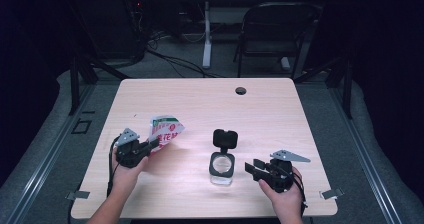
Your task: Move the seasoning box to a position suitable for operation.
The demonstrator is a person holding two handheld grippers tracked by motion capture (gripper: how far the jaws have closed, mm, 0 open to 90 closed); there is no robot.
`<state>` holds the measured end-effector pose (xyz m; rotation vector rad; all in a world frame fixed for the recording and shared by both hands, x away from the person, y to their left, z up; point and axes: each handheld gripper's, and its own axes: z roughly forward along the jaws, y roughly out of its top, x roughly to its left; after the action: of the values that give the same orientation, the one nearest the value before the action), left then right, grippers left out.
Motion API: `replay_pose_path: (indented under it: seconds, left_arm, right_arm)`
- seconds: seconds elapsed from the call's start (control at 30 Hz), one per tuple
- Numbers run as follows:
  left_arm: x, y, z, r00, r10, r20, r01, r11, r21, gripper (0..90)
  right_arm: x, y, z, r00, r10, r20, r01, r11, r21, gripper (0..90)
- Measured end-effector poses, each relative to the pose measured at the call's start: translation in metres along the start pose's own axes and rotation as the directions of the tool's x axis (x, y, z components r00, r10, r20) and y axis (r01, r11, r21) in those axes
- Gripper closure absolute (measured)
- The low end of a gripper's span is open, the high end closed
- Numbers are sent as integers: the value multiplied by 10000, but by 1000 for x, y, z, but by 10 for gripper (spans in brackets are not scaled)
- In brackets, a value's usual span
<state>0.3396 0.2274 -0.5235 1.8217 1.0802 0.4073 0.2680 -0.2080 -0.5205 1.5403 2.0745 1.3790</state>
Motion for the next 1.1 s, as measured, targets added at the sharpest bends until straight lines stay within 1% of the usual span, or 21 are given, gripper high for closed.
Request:
replay_pose_path:
  seconds: [0.03,0.07,0.1,0.13,0.3,0.33,0.4,0.47,0.5,0.63,0.7,0.83,0.93,1.03,1.1]
  left_arm:
    - [1,1,-1,10000,41,-58,-41,9999,-94,900]
    - [1,3,-2,9999,78,-132,-78,10000,-45,900]
    - [1,5,-3,9997,126,-187,-129,9998,-151,900]
    - [2,6,-4,9997,124,-229,-127,9998,-127,900]
    - [9,18,-12,9989,106,-453,-120,9994,-311,900]
    - [11,22,-15,9986,72,-524,-90,9994,-344,900]
    - [13,28,-18,9978,162,-637,-193,9987,-475,900]
    - [13,36,-24,9951,416,-900,-465,9975,-534,900]
    - [14,39,-26,9937,488,-1006,-548,9969,-571,900]
    - [17,47,-35,9912,589,-1183,-672,9954,-677,900]
    - [17,49,-39,9921,565,-1124,-651,9951,-742,900]
    - [9,51,-45,9925,810,-918,-882,9931,-770,900]
    - [2,54,-46,9923,986,-752,-1049,9909,-849,900]
    - [-5,56,-45,9936,1031,-464,-1072,9896,-956,900]
    - [-9,56,-44,9936,1072,-359,-1101,9896,-930,900]
  right_arm:
    - [0,0,0,10000,12,4,-12,10000,-4,571]
    - [0,0,0,10000,14,5,-14,10000,-11,571]
    - [0,0,0,10000,7,3,-7,10000,-23,571]
    - [0,0,0,10000,11,-18,-11,10000,-29,571]
    - [-2,0,0,10000,56,-35,-56,10000,-41,571]
    - [-3,0,0,10000,80,-36,-80,10000,-24,571]
    - [-4,1,-1,9999,109,-56,-110,9999,-63,571]
    - [-3,1,-1,9999,127,-38,-127,9999,-78,571]
    - [-3,1,-1,9999,130,-112,-131,9999,-103,570]
    - [-2,1,-2,9999,63,-87,-64,9999,-132,570]
    - [-2,1,-2,9999,60,-86,-61,9999,-131,570]
    - [-2,2,-2,9999,68,-89,-69,9999,-142,570]
    - [-2,2,-2,9999,63,-84,-64,9999,-133,570]
    - [-1,2,-1,9999,54,-106,-55,9998,-178,570]
    - [-1,2,-2,9999,63,-121,-65,9998,-167,570]
